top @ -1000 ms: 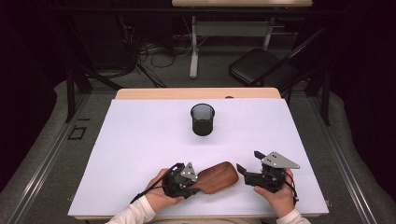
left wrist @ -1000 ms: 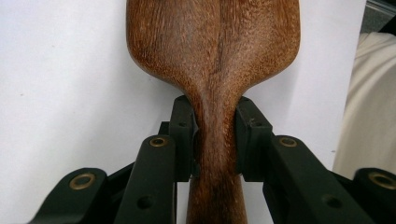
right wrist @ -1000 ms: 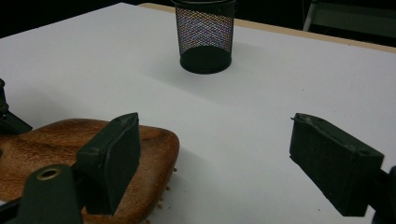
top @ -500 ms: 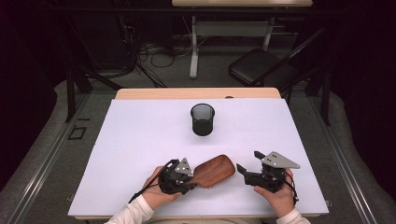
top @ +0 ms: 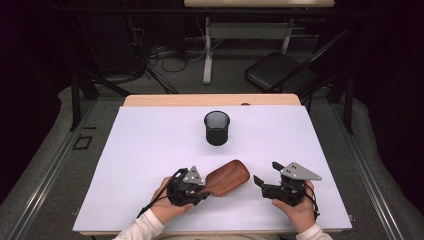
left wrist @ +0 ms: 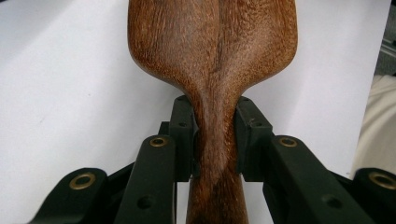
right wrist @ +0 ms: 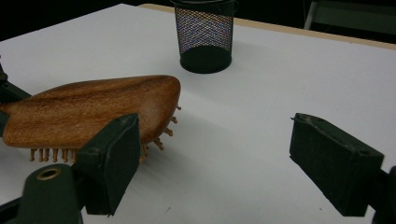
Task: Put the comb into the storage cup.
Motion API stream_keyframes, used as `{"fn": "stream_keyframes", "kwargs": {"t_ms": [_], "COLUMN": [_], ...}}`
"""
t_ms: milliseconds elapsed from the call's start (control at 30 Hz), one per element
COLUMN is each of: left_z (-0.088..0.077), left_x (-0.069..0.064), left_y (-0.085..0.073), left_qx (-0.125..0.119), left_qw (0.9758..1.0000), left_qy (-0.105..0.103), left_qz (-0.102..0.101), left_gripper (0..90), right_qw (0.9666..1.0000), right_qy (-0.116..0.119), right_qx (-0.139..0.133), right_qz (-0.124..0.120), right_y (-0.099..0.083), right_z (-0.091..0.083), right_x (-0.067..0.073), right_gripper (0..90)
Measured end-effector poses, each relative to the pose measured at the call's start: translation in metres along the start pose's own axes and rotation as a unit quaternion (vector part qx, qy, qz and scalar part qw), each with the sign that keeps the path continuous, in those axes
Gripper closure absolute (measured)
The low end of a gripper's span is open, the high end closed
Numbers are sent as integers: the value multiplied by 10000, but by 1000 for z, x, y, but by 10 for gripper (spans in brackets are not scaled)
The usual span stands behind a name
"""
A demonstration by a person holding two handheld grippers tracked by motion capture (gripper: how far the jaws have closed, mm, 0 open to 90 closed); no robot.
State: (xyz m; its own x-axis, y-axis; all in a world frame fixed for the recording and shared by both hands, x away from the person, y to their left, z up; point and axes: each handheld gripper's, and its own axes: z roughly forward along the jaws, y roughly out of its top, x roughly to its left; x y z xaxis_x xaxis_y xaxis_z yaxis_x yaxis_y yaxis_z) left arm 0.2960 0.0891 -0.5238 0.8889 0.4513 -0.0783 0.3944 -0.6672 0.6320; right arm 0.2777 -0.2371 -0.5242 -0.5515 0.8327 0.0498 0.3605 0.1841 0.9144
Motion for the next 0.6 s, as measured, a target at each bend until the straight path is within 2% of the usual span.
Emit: {"fn": "stream_keyframes", "kwargs": {"t_ms": [300,600], "left_z": [-5,-7], "left_x": [2,5], "left_y": [-1,-3], "left_qx": [-301,-422], "left_qw": [9993,9984], "left_qy": [138,227], "left_qz": [-147,-294], "left_gripper": [720,720], "right_qw": [10000,10000], "right_qy": [7,8], "right_qx": [-60,-38], "right_qz": [1,12], "right_y": [0,0], "right_z": [0,0], "right_x": [0,0], "right_gripper": [164,164]}}
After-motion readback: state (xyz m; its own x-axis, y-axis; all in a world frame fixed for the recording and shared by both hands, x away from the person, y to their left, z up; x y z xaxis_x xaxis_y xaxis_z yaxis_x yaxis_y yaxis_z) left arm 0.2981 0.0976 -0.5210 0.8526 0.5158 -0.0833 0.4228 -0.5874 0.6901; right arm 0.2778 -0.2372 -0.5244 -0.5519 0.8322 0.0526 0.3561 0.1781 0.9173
